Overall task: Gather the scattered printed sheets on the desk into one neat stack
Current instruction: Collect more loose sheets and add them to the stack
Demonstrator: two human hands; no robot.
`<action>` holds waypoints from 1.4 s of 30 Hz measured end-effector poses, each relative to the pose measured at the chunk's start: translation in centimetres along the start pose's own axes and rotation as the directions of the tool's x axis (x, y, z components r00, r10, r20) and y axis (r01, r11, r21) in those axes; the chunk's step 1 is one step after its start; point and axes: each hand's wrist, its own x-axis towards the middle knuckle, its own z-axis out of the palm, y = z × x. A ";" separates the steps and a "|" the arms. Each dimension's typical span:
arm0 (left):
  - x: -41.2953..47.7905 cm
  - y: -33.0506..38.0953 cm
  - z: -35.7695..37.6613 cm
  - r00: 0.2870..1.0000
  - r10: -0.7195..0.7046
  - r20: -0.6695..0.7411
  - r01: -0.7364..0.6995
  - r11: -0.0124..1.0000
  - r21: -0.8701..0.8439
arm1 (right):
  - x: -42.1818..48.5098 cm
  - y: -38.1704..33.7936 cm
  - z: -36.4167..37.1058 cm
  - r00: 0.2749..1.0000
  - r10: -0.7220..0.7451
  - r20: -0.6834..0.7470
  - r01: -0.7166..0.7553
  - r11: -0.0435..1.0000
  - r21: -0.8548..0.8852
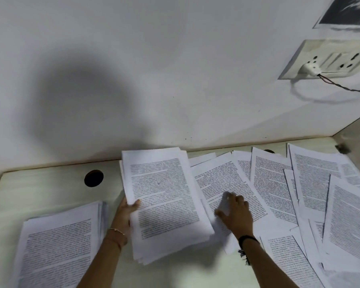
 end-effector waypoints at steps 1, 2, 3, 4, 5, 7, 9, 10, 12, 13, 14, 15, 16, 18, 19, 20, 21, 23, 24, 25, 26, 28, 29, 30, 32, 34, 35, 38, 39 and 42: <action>0.0 0.5 -0.2 1.000 -0.001 0.012 0.002 1.000 -0.026 | -0.4 -0.7 0.3 0.998 -0.056 0.018 0.055 0.997 0.044; 0.0 1.0 -0.1 1.000 -0.012 0.027 0.014 0.999 -0.049 | -0.9 -1.5 0.6 0.994 -0.106 0.040 0.102 0.989 0.105; -0.1 1.4 0.2 0.999 -0.025 0.048 0.027 0.998 -0.053 | -1.4 -2.4 0.4 0.989 -0.126 0.071 0.108 0.970 0.218; -0.3 1.8 0.6 0.997 -0.034 0.070 0.038 0.998 -0.051 | -1.7 -3.4 -0.1 0.985 -0.111 0.129 0.049 0.912 0.407; -0.5 2.1 1.1 0.995 -0.038 0.091 0.042 0.998 -0.047 | -1.9 -4.3 -1.0 0.969 -0.085 0.233 -0.081 0.781 0.620; -1.0 2.6 2.3 0.992 -0.040 0.117 0.046 0.998 -0.045 | -1.8 -5.5 -2.4 0.852 -0.215 0.477 -0.363 0.414 0.835; -1.3 2.9 3.1 0.991 -0.035 0.126 0.043 0.997 -0.061 | -1.3 -6.1 -4.0 0.771 -0.405 0.491 -0.434 0.230 0.871; -1.4 3.0 3.6 0.989 -0.033 0.141 0.045 0.995 -0.084 | -1.2 -6.4 -4.8 0.759 -0.439 0.481 -0.418 0.237 0.877; -1.6 2.9 4.4 0.986 -0.031 0.166 0.053 0.990 -0.130 | -0.7 -6.7 -6.1 0.775 -0.447 0.447 -0.333 0.312 0.890; -1.6 2.9 4.9 0.984 -0.026 0.174 0.051 0.989 -0.137 | -0.2 -6.6 -6.6 0.802 -0.434 0.412 -0.281 0.334 0.900; -1.6 2.8 5.4 0.984 -0.016 0.179 0.040 0.991 -0.128 | 0.3 -6.4 -6.9 0.833 -0.412 0.368 -0.228 0.351 0.908; -1.5 2.5 5.9 0.985 -0.005 0.172 0.022 0.995 -0.098 | 0.7 -5.9 -7.3 0.860 -0.391 0.328 -0.192 0.348 0.918; -1.3 2.0 6.3 0.987 0.011 0.161 -0.003 0.999 -0.052 | 1.2 -5.2 -7.5 0.878 -0.376 0.296 -0.170 0.333 0.927; -1.0 0.7 7.6 0.990 0.022 0.138 -0.028 0.999 0.043 | 1.6 -3.4 -7.9 0.904 -0.336 0.264 -0.147 0.335 0.931; -0.8 -0.2 8.4 0.993 0.013 0.115 -0.024 0.995 0.097 | 1.6 -2.3 -7.9 0.918 -0.310 0.247 -0.130 0.353 0.927; -0.7 -1.2 9.2 0.995 0.006 0.096 -0.020 0.988 0.153 | 1.4 -1.2 -8.0 0.934 -0.274 0.229 -0.117 0.371 0.921; -0.3 -2.4 10.0 0.998 -0.013 0.065 -0.001 0.979 0.203 | 1.3 -0.2 -7.7 0.953 -0.223 0.204 -0.097 0.413 0.905; 0.2 -4.3 11.5 0.998 -0.051 -0.038 0.060 0.939 0.338 | 1.1 1.6 -6.8 0.983 -0.118 0.144 -0.051 0.573 0.818; 0.4 -5.0 12.0 0.993 -0.045 -0.108 0.090 0.887 0.453 | 1.3 2.4 -6.1 0.991 -0.071 0.117 -0.036 0.686 0.727; 0.6 -5.6 12.3 0.987 -0.009 -0.162 0.103 0.808 0.581 | 1.5 2.9 -5.4 0.995 -0.030 0.096 -0.035 0.790 0.612; 0.7 -6.1 12.7 0.980 0.026 -0.199 0.118 0.725 0.679 | 1.8 3.5 -4.7 0.997 -0.004 0.078 -0.037 0.852 0.522; 0.7 -6.6 13.4 0.965 0.101 -0.240 0.129 0.616 0.778 | 2.3 4.0 -3.5 0.998 -0.010 0.069 -0.022 0.890 0.455; 0.6 -6.6 13.8 0.962 0.108 -0.251 0.142 0.587 0.797 | 2.3 3.8 -3.3 0.997 -0.031 0.072 -0.007 0.884 0.468; 0.6 -6.4 14.0 0.961 0.102 -0.259 0.157 0.567 0.809 | 2.4 3.5 -3.1 0.995 -0.053 0.079 0.006 0.864 0.503; 0.6 -6.2 14.2 0.956 0.081 -0.283 0.204 0.509 0.836 | 2.7 2.5 -2.7 0.988 -0.089 0.127 0.006 0.839 0.545; 0.7 -5.9 13.8 0.930 0.107 -0.353 0.267 0.465 0.844 | 2.8 1.3 -2.4 0.980 -0.137 0.147 0.044 0.860 0.509; 0.6 -5.5 13.6 0.913 0.108 -0.394 0.297 0.486 0.822 | 2.9 0.9 -2.2 0.983 -0.147 0.114 0.075 0.872 0.483; 1.3 -5.3 11.6 0.937 0.085 -0.338 0.236 0.559 0.795 | 2.9 0.0 -1.1 0.998 -0.044 -0.044 0.059 0.884 0.463; 1.5 -5.5 11.3 0.951 0.098 -0.293 0.177 0.605 0.776 | 2.8 -0.2 -0.8 0.998 -0.005 -0.059 0.034 0.865 0.500; 1.6 -6.6 10.5 0.959 0.084 -0.269 0.138 0.695 0.706 | 1.8 -2.0 0.0 0.998 -0.064 -0.026 0.066 0.774 0.630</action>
